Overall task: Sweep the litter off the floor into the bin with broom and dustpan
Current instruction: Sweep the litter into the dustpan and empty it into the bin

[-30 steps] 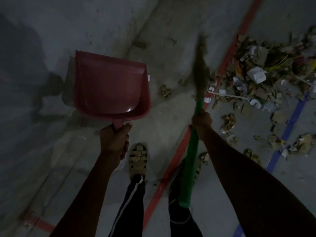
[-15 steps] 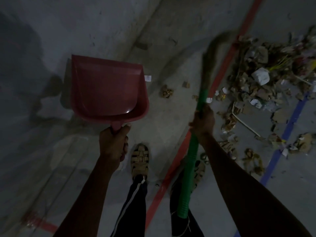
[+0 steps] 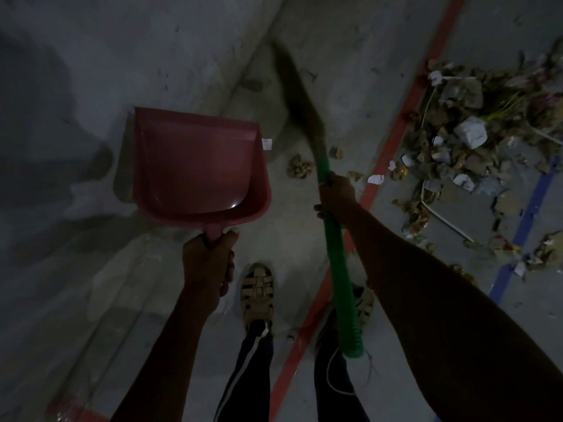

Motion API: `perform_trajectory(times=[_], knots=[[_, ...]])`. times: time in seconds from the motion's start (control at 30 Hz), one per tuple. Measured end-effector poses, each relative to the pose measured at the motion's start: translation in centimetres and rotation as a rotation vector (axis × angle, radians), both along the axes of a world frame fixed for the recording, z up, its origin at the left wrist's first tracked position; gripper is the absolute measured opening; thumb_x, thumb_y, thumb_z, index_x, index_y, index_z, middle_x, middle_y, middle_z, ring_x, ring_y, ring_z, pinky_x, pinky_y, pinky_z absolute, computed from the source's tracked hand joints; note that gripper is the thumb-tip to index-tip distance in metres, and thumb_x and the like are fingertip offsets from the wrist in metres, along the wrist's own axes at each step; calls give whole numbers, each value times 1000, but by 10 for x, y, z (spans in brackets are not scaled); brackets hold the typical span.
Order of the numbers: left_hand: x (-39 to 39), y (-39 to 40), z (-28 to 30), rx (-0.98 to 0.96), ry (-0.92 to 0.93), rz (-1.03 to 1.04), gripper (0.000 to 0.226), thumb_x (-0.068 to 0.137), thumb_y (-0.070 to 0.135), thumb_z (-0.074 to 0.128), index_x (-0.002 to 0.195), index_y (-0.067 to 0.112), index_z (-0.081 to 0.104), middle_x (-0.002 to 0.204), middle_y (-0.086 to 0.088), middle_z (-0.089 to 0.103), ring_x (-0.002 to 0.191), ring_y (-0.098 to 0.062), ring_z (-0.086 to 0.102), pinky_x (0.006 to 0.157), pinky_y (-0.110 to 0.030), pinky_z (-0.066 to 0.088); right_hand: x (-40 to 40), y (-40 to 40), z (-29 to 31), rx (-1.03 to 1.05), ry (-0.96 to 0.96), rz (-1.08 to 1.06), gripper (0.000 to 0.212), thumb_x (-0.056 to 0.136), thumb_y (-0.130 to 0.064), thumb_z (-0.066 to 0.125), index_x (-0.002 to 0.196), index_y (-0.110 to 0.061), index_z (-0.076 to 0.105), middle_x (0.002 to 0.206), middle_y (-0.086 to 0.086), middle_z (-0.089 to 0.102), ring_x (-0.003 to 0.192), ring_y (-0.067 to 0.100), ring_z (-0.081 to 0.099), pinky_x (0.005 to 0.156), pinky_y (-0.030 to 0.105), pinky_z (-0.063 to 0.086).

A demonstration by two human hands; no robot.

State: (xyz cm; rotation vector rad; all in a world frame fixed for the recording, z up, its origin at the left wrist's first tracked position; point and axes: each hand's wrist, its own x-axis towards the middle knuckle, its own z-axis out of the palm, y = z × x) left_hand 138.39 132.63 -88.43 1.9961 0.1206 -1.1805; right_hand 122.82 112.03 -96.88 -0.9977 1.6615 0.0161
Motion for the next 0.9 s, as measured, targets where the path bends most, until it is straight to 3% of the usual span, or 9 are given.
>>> perform_trajectory(times=[0.17,0.3,0.5,0.6,0.67,0.8,0.9], knots=[[11,-7,-3,0,-1,-38,39,91,29,74,64,14,51,47,-4,47,36,-15,38,40,-17,25,-33,-30,3,-56,120,-353,31,102,-8,44,133,-11,48,89,6,53,65,20,63,53,30,58],[19,-14,-3,6,8,-52,39,91,32,75,66,14,51,49,-5,48,36,-15,37,41,-17,25,-63,-30,-1,-271,230,-456,19,97,-15,53,114,-11,61,98,15,68,58,23,68,42,27,51],[27,-23,0,-23,-6,-90,34,94,27,71,71,15,49,53,-4,46,34,-11,37,40,-14,23,-60,12,20,-414,162,-208,28,100,-10,42,125,-18,51,109,14,63,67,27,69,39,27,50],[30,-26,1,-32,-18,-83,35,94,26,70,69,15,48,52,-3,45,32,-10,37,38,-13,23,-40,41,37,-368,20,-92,45,104,-13,43,148,-20,36,117,3,53,75,29,68,45,32,56],[31,-28,0,-37,-37,-77,38,94,27,71,67,15,47,49,-1,45,31,-10,37,38,-13,22,-29,58,37,-333,-52,37,49,104,-16,43,151,-22,31,112,1,53,75,27,68,45,29,55],[25,-23,0,-41,-31,-59,39,94,29,71,67,18,45,47,3,43,31,-8,35,39,-13,23,-17,83,15,-223,-95,322,48,102,-14,46,148,-25,37,100,2,58,66,22,63,42,28,50],[16,-13,0,-42,-33,-65,39,95,28,70,66,19,46,49,2,42,31,-9,34,38,-13,23,-21,97,-3,-252,1,606,42,99,-14,49,141,-18,49,128,6,54,86,27,64,63,33,54]])
